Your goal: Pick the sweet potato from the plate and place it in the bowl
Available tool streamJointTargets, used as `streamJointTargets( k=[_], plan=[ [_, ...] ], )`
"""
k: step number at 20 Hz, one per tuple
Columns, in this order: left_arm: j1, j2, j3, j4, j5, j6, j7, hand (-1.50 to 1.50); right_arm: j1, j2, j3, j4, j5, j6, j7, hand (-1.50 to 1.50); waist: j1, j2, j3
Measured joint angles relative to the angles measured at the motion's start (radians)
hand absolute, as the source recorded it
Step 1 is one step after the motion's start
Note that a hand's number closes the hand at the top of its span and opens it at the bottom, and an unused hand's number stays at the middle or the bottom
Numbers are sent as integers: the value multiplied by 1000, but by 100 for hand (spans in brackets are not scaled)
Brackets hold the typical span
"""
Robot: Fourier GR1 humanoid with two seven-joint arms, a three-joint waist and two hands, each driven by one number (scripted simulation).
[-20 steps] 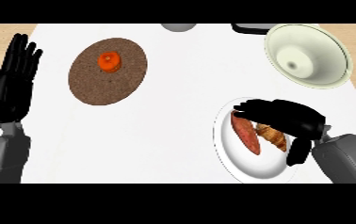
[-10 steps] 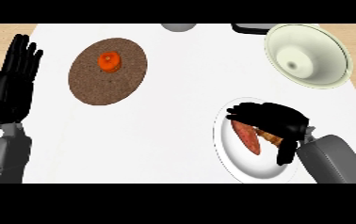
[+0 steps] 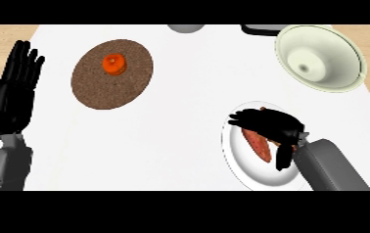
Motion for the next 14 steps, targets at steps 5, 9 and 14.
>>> streamJointTargets(
  k=[5,9,14],
  plan=[
    [-20,-14,-6,9,-17,13,8,0,-31,25,-19,84,50,-53,-34,150,-1,-1,-1],
    [-20,-10,5,29,-17,2,-13,0,-62,33,-53,129,46,-115,-108,150,0,-3,-2],
    [-9,-19,4,10,-25,6,-7,0,-54,41,-78,143,65,-168,-164,150,-1,-2,-2]
  ],
)
